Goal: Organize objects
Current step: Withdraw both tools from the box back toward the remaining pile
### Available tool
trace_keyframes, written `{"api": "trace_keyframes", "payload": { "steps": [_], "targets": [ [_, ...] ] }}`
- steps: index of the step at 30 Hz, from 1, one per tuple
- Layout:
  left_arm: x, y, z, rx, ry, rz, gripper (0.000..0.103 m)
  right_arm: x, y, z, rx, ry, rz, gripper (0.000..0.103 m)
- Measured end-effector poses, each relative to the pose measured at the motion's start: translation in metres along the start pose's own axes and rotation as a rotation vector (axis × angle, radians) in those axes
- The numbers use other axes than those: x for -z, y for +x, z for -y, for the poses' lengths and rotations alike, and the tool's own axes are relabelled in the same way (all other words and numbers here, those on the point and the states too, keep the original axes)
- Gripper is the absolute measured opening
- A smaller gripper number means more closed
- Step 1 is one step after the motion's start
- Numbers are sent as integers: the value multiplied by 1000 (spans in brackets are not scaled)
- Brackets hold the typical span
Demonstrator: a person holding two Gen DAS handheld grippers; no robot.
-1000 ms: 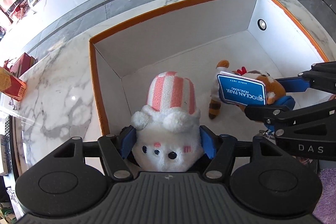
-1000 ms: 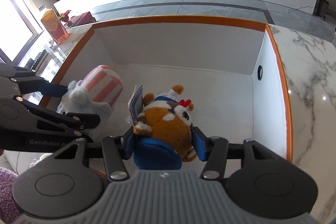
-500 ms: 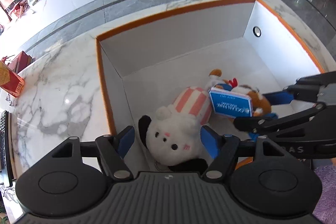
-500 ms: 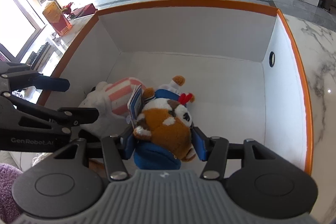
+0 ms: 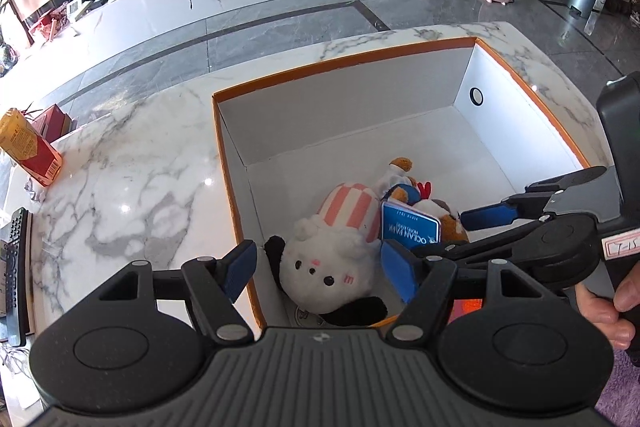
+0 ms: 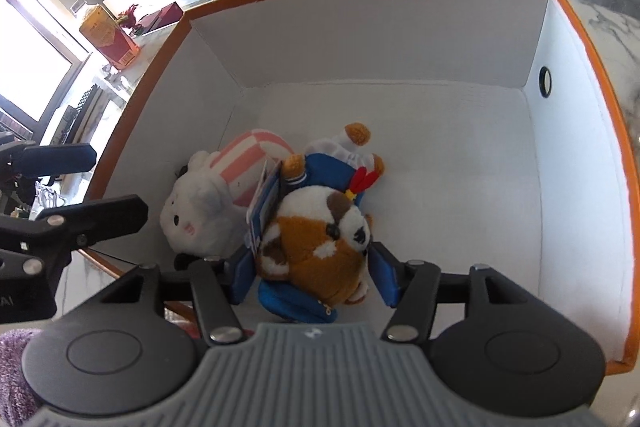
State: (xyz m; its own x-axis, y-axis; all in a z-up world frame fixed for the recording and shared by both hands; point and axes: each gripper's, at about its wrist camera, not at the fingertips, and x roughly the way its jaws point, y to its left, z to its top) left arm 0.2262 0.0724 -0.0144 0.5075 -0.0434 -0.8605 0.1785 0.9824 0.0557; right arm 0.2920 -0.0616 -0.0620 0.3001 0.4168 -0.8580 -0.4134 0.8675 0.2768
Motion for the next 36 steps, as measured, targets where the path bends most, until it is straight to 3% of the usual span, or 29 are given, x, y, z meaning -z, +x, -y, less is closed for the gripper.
{"api": "trace_keyframes", "payload": {
  "steps": [4,16,31,36],
  "targets": [
    [3,-8,-2,4,-19,23,81,2,-15,-10,47,-57,46,74],
    [27,-53,0,42,-87,130,81,25,-80,-20,132,-109,200,78],
    [99,-78,20,11,-160,205,81,105,-152,-28,222,-116,452,81],
    [124,-73,27,-15,-178,197,81,129,-152,-30,224,-101,459,82]
  ]
}}
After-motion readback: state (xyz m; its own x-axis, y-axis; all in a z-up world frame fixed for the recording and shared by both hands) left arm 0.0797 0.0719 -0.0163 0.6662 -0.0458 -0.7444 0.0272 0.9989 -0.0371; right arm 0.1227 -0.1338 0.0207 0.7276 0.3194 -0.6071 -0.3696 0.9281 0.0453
